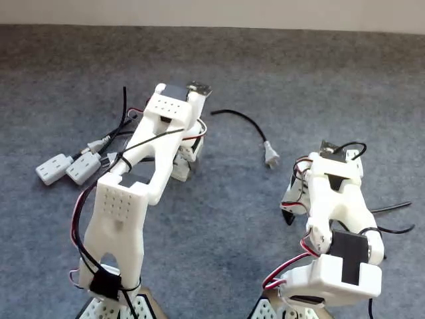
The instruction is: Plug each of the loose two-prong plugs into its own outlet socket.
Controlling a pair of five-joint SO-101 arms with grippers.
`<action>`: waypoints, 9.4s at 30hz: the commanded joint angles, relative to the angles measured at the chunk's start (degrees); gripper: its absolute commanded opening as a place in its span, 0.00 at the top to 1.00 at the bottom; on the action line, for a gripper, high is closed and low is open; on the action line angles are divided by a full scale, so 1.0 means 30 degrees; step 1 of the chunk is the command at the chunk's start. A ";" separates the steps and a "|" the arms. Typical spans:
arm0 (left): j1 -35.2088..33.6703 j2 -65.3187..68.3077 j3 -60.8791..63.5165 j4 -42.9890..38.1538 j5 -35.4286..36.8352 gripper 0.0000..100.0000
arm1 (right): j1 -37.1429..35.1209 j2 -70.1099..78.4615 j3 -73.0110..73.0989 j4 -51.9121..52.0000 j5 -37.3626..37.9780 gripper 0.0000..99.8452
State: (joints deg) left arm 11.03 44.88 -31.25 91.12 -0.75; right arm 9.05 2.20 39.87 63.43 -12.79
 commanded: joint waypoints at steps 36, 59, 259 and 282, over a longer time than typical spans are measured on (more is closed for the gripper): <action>-0.4029 0.6374 -1.2703 -1.2103 -0.5861 0.86 | 0.0220 0.0103 0.0132 -0.0923 0.0234 0.74; -0.7780 -0.0484 -2.1084 -0.1670 -0.1934 0.74 | 0.0161 0.0103 0.0132 -0.0923 0.0264 0.74; -0.6227 -2.4806 2.7619 -1.4095 0.2081 0.79 | -0.4615 2.0615 -3.6440 1.2000 0.3018 0.84; -0.6960 -2.4659 2.7619 -1.4154 0.2051 0.79 | -0.5641 2.3487 -3.8344 1.2557 0.3194 0.99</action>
State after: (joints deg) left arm -9.01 -28.09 51.74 49.63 5.32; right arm -4.40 71.82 -73.54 99.30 -4.00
